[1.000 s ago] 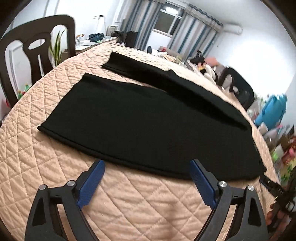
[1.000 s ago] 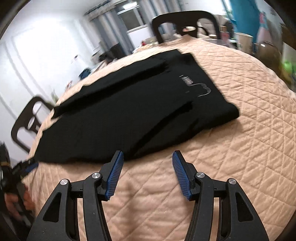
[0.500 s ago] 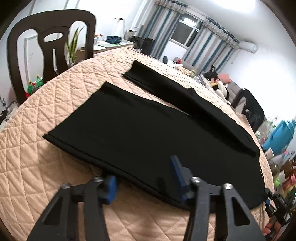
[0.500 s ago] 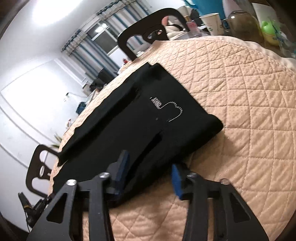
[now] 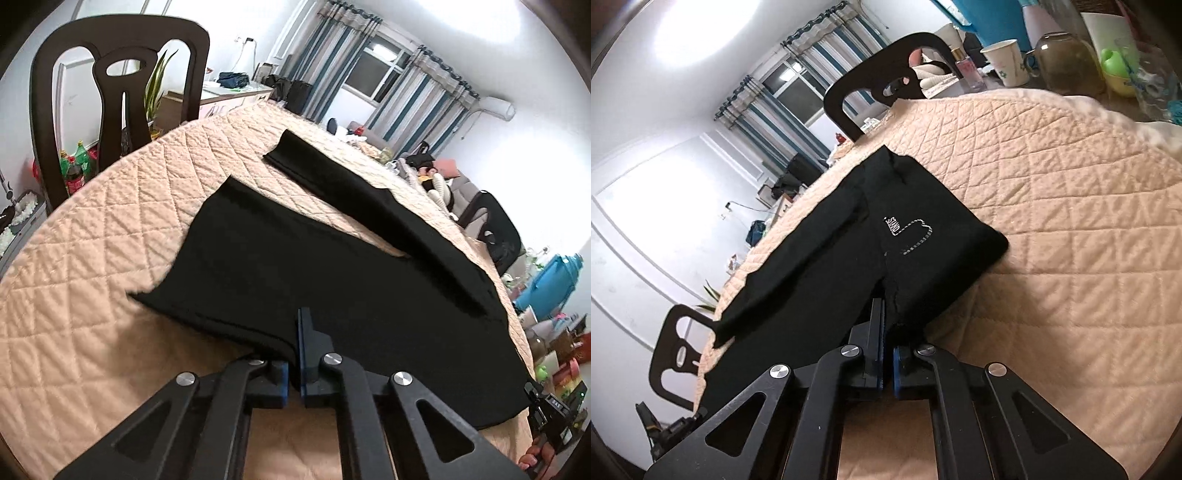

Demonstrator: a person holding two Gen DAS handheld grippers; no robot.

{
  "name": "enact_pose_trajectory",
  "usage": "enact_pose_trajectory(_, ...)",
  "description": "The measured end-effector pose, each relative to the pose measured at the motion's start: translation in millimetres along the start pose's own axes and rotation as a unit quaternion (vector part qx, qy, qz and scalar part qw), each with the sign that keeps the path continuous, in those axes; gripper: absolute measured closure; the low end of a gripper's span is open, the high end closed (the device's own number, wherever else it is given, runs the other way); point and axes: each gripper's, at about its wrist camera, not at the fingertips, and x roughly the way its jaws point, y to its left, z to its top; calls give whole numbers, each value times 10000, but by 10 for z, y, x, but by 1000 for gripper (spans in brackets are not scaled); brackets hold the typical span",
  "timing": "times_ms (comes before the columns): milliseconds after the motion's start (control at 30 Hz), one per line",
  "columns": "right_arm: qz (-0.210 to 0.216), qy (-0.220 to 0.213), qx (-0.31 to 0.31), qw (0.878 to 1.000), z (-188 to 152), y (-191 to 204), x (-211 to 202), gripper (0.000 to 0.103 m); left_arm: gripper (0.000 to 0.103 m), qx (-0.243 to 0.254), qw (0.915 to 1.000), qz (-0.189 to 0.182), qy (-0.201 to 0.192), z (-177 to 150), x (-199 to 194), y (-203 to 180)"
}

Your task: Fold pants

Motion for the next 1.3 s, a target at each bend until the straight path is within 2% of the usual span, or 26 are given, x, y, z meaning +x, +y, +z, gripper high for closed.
enact_pose_trajectory(200,-2,76,91,9999,-173,-98,-379,101,98,29,9999,-140,-6,-244,-375,108)
enact_pose_trajectory(533,-277,317,234,9988,-490,-346,-811,101,98,-45,9996,-43,270,-637,-636,320)
enact_pose_trajectory(700,-390,429,171,9982,-578,-418,-741,101,98,72,9997,65,236,-648,-606,354)
enact_pose_trajectory(767,-398,437,54,9982,-586,-404,-733,101,93,103,9996,124,221,-651,-637,348)
enact_pose_trajectory(933,-497,374,-247,9978,-600,-330,-904,95,90,98,9988,469,-52,-641,-800,409)
enact_pose_trajectory(1033,-687,296,-524,9958,-630,-244,-1027,95,90,94,9960,814,-344,-567,-899,445)
enact_pose_trajectory(1100,-913,222,-683,9932,-633,-217,-1088,86,90,110,9943,946,-470,-508,-934,444)
enact_pose_trajectory(1133,-1150,142,-752,9904,-624,-217,-1120,85,90,131,9937,981,-529,-477,-947,431)
enact_pose_trajectory(1200,-1616,-106,-829,9833,-589,-259,-1223,85,89,191,9931,983,-614,-437,-964,397)
enact_pose_trajectory(1300,-1847,-422,-849,9782,-533,-294,-1321,85,83,377,9940,827,-601,-410,-892,298)
